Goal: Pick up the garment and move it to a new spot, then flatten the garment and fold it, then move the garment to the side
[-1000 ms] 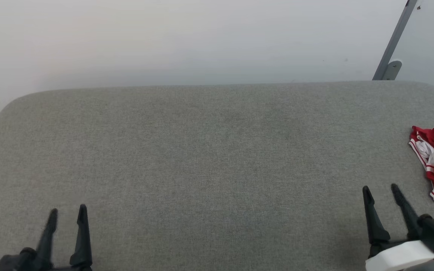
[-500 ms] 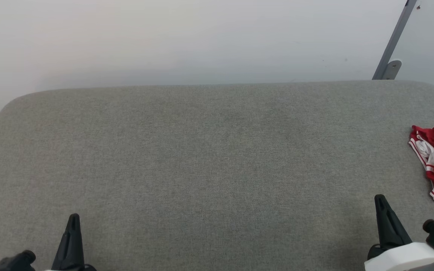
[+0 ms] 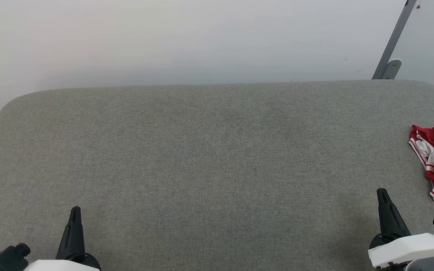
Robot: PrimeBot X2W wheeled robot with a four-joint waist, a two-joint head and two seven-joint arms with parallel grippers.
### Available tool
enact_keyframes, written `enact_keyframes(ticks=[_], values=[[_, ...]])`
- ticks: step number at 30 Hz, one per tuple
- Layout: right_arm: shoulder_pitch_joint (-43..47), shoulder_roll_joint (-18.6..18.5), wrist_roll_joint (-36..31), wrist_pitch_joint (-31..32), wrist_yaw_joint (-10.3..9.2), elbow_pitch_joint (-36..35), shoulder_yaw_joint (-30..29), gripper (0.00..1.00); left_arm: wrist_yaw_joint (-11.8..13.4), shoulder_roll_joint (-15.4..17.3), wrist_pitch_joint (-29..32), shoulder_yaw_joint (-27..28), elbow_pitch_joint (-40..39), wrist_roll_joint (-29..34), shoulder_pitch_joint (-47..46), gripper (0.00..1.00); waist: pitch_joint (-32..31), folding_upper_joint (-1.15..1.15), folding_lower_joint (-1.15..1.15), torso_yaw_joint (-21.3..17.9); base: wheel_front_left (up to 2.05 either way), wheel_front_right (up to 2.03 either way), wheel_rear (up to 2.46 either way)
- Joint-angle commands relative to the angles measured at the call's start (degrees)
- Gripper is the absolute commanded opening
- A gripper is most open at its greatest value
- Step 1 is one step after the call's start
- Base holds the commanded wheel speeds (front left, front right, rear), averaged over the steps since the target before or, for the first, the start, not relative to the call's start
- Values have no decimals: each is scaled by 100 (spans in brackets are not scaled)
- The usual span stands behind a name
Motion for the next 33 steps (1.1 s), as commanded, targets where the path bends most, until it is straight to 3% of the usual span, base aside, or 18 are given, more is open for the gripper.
enact_keyframes(ticks=[1,33], values=[[-144,-3,203,40,1,-63,-29,0,-7,18,40,34,-50,-182,-179,0,1,0,0,-1,0,0,0],[-408,172,2457,661,1,-13,-169,0,-15,-130,650,91,231,-2267,-618,0,16,0,0,-13,0,0,0]])
